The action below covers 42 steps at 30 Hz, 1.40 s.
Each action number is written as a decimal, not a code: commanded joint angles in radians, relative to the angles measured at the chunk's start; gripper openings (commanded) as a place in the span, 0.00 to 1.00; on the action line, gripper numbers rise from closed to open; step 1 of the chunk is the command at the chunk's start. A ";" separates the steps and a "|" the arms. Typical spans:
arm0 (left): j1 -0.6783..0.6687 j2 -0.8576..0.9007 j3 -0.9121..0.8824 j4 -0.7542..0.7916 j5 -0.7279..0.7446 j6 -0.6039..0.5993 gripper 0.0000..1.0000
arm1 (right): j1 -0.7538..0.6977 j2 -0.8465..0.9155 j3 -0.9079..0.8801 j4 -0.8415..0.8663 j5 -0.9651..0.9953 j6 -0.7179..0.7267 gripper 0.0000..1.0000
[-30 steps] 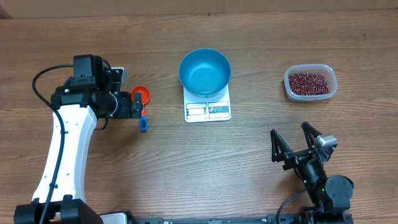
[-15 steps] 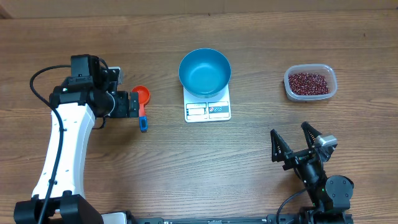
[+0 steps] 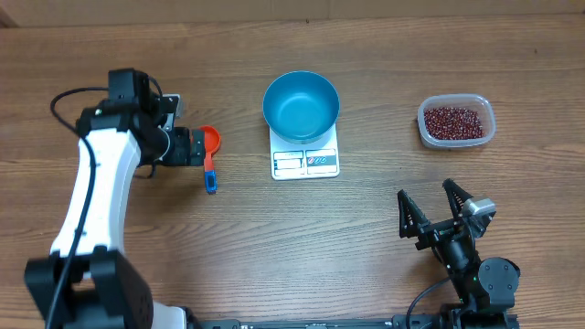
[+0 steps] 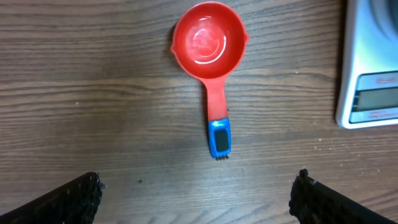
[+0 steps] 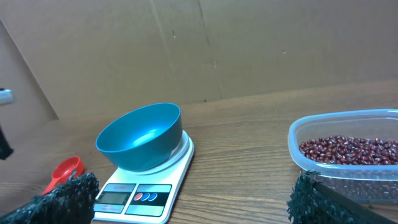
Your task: Scoop item into bowl and weigh 150g on scale
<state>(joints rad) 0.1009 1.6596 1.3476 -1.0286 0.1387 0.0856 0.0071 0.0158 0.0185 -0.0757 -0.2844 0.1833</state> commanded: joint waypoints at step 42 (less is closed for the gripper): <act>-0.031 0.396 0.213 0.114 -0.139 -0.019 1.00 | -0.002 0.000 -0.005 0.003 0.003 0.007 1.00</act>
<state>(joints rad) 0.0963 2.0426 1.5379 -0.9279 0.0097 0.0803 0.0071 0.0158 0.0185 -0.0753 -0.2844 0.1833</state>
